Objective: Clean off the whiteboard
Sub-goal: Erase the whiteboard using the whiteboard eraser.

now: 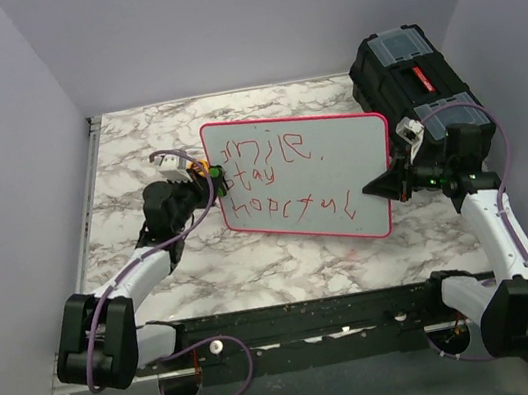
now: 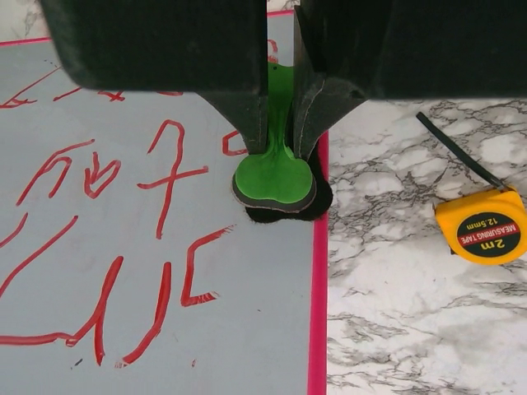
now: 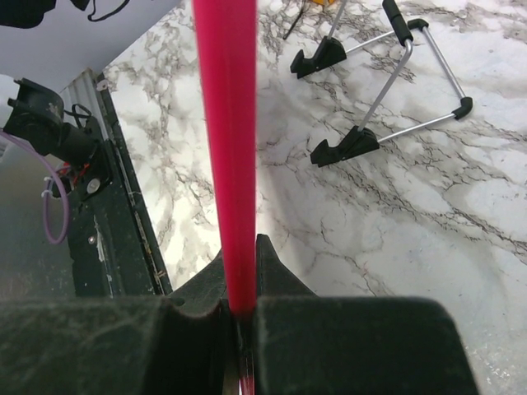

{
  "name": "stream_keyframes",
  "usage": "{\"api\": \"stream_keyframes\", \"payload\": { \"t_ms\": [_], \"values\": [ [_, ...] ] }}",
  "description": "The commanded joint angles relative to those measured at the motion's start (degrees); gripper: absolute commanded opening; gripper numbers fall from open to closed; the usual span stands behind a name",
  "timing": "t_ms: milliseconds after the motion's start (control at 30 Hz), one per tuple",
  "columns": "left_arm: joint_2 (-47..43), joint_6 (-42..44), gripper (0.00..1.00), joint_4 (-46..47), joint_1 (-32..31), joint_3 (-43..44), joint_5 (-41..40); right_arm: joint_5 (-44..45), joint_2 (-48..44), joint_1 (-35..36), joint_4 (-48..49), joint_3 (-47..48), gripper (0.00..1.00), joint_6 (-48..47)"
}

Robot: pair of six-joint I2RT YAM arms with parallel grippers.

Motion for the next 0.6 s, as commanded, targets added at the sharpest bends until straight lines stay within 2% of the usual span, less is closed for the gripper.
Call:
{"api": "stream_keyframes", "payload": {
  "t_ms": [0, 333, 567],
  "values": [
    [-1.03, 0.62, 0.0, -1.81, -0.22, 2.81, -1.77, 1.73, -1.07, 0.22, 2.01, 0.54, 0.01, -5.15],
    [2.91, 0.72, 0.0, -5.41, -2.36, 14.24, 0.97, 2.25, -1.73, 0.29, 2.13, 0.36, 0.01, -5.2],
    [4.73, 1.13, 0.0, -5.04, -4.6, 12.36, -0.55, 2.27, -1.81, 0.24, 1.99, 0.37, 0.01, -5.32]
  ]
}}
